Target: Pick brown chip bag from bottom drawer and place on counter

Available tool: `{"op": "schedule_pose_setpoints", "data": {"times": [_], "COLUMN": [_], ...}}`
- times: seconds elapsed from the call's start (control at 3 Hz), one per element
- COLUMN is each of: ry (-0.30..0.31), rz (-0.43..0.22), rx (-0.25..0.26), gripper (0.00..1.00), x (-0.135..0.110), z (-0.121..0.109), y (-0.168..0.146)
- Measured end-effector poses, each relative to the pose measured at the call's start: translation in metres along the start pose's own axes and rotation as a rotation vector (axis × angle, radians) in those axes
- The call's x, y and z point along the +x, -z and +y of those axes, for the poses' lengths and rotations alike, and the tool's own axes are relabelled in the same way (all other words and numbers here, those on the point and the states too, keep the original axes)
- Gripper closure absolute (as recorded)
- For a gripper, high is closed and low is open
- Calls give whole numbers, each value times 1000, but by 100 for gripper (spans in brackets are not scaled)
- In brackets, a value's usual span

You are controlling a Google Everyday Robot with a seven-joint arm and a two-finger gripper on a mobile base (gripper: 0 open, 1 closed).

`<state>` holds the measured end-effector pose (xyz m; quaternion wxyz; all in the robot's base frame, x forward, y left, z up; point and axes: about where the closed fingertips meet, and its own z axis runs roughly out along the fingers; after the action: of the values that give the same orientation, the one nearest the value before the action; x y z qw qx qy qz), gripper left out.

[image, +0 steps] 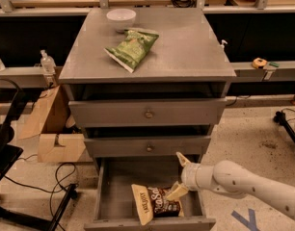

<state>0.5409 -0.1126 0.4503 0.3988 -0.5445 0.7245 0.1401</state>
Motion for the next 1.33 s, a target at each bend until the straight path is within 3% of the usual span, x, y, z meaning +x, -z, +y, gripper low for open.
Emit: {"op": "schedule_pose_setpoints", "data": {"times": [0.33, 0.67, 1.0, 1.33], "ry": [-41, -54, -55, -43], "rz": [2, 24, 48, 117], "rx": [-47, -141, -213, -276], "gripper": [0, 0, 0, 0], "x": [43, 72, 88, 107], "z": [15, 36, 51, 62], "y": [-59, -111, -145, -168]}}
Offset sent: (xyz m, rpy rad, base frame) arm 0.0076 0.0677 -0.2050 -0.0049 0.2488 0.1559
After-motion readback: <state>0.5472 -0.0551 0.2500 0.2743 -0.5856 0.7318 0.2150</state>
